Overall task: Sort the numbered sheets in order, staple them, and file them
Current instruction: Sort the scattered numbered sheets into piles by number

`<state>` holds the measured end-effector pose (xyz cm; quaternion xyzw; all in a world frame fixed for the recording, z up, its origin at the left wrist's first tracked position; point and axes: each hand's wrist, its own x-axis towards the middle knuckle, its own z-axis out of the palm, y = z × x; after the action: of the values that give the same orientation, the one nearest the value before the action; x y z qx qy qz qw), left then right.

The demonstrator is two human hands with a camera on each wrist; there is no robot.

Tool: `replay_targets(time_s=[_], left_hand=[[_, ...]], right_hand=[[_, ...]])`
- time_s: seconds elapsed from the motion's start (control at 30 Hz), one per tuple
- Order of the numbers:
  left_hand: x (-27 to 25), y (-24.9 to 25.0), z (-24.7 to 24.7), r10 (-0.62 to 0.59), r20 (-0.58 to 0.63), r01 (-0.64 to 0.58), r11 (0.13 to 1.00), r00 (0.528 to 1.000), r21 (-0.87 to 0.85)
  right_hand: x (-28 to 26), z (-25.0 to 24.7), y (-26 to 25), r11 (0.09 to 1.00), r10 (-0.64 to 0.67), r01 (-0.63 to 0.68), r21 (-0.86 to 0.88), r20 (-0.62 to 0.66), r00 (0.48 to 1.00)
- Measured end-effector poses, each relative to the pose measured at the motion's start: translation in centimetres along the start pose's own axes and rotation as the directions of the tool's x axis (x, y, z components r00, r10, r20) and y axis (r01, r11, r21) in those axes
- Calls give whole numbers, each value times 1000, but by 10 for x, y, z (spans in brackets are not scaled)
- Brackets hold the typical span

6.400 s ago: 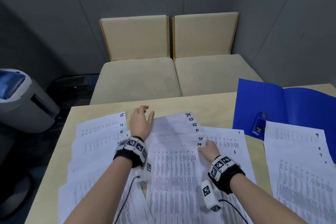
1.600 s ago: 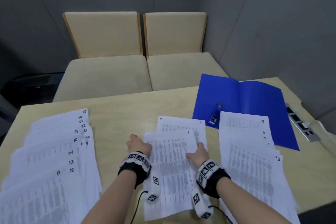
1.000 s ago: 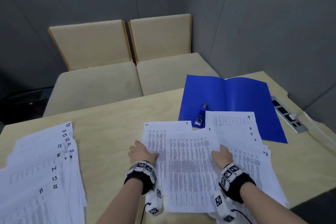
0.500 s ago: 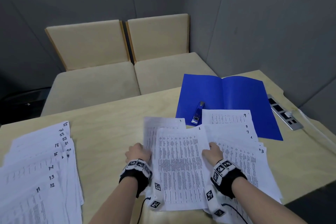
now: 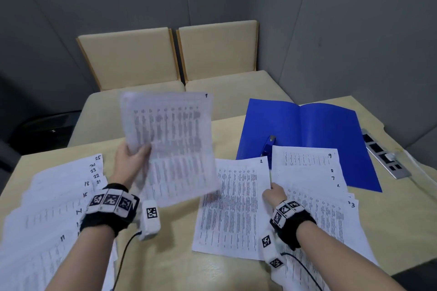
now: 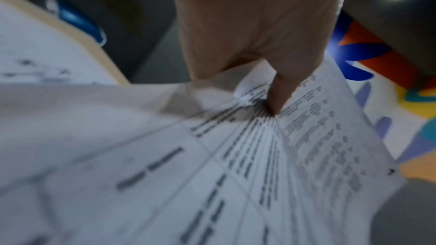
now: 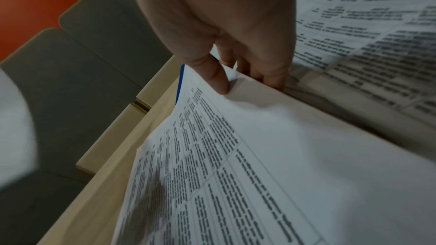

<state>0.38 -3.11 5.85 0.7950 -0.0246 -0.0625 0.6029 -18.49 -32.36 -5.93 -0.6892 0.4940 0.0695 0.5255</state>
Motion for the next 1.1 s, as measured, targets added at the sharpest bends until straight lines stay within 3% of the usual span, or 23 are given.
replay_targets(time_s=[0.1, 0.2, 0.37, 0.5, 0.6, 0.67, 0.87, 1.1], left_hand=[[-14, -25, 24, -163, 149, 158, 986, 975, 48], [-36, -60, 55, -237, 258, 202, 967, 936, 156], [-62, -107, 82, -297, 357, 142, 906, 886, 399], [-72, -111, 92, -276, 352, 99, 889, 894, 447], [-71, -104, 102, -297, 381, 117, 895, 876, 430], [-71, -97, 110, -280, 424, 88, 904, 861, 417], [-89, -68, 159, -247, 648, -27, 924, 721, 382], [-137, -45, 226, -224, 760, -181, 895, 609, 409]], right_hand=[[15, 9, 1, 997, 12, -14, 81, 25, 1000], [25, 17, 3, 994, 10, -18, 106, 71, 997], [4, 21, 6, 914, 7, -46, 402, 98, 995], [-9, 28, 11, 929, -142, 64, 365, 193, 971], [-20, 22, 13, 959, -185, 163, 233, 75, 980], [-18, 8, 18, 966, -148, 146, 213, -6, 989], [-34, -68, 37, 972, -33, 65, 225, -142, 989], [-37, -132, 100, 967, 167, -117, 225, -214, 962]])
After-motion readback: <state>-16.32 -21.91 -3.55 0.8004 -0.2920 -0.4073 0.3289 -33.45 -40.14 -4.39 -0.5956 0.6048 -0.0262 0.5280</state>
